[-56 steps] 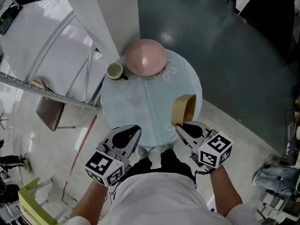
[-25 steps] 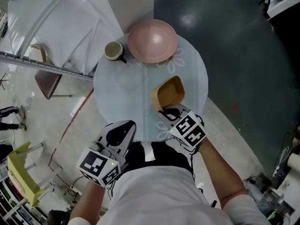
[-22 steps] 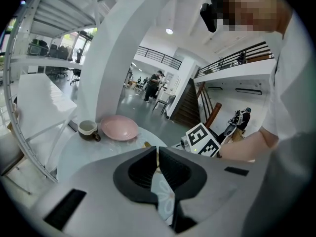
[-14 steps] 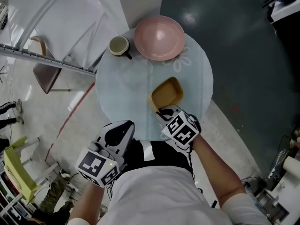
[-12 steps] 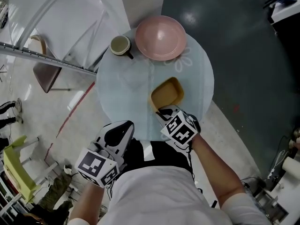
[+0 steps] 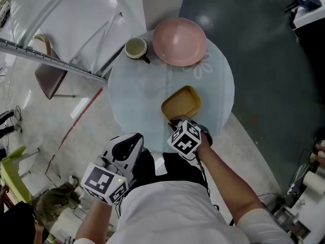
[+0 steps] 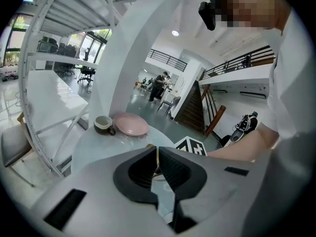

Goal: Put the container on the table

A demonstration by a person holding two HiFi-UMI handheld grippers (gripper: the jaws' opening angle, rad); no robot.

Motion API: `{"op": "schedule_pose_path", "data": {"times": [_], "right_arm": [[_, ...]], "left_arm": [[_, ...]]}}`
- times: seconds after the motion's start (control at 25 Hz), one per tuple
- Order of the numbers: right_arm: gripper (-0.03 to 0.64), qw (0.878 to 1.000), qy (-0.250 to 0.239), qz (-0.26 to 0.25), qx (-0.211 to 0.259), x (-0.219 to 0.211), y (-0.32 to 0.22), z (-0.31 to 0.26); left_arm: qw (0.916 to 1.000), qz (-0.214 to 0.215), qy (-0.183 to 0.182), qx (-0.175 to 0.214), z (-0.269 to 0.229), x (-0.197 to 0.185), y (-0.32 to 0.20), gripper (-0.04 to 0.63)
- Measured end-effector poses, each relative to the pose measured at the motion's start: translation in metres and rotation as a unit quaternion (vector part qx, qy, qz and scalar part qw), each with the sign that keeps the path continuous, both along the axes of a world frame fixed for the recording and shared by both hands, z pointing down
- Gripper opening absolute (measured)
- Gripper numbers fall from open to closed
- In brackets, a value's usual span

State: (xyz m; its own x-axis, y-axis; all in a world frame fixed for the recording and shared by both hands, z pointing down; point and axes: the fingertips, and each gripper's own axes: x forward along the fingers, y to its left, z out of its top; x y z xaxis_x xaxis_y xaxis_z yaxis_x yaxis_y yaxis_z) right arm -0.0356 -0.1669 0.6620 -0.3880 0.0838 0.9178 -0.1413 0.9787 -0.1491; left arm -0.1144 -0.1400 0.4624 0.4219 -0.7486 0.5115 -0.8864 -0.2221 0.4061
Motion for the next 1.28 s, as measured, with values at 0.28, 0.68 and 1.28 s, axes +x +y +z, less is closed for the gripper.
{"op": "schedule_pose_path", "data": {"times": [0.28,0.68,1.28], "right_arm": [[0.04,1.0,0.023,0.002,0.008,-0.001,0.004,0.014],[0.06,0.999,0.025,0.007,0.026,-0.001,0.009,0.016],[0.094,0.994,-0.07,0.062,0.062,0.001,-0.008,-0.057]], "left_arm": [[1.0,-0.004,0.004,-0.001,0.002,-0.006,0.011,0.034],[1.0,0.001,0.006,-0.004,0.004,-0.005,0.023,0.034],[0.9996,0.016,-0.007,0.023,-0.017,0.001,0.02,0.034]]}}
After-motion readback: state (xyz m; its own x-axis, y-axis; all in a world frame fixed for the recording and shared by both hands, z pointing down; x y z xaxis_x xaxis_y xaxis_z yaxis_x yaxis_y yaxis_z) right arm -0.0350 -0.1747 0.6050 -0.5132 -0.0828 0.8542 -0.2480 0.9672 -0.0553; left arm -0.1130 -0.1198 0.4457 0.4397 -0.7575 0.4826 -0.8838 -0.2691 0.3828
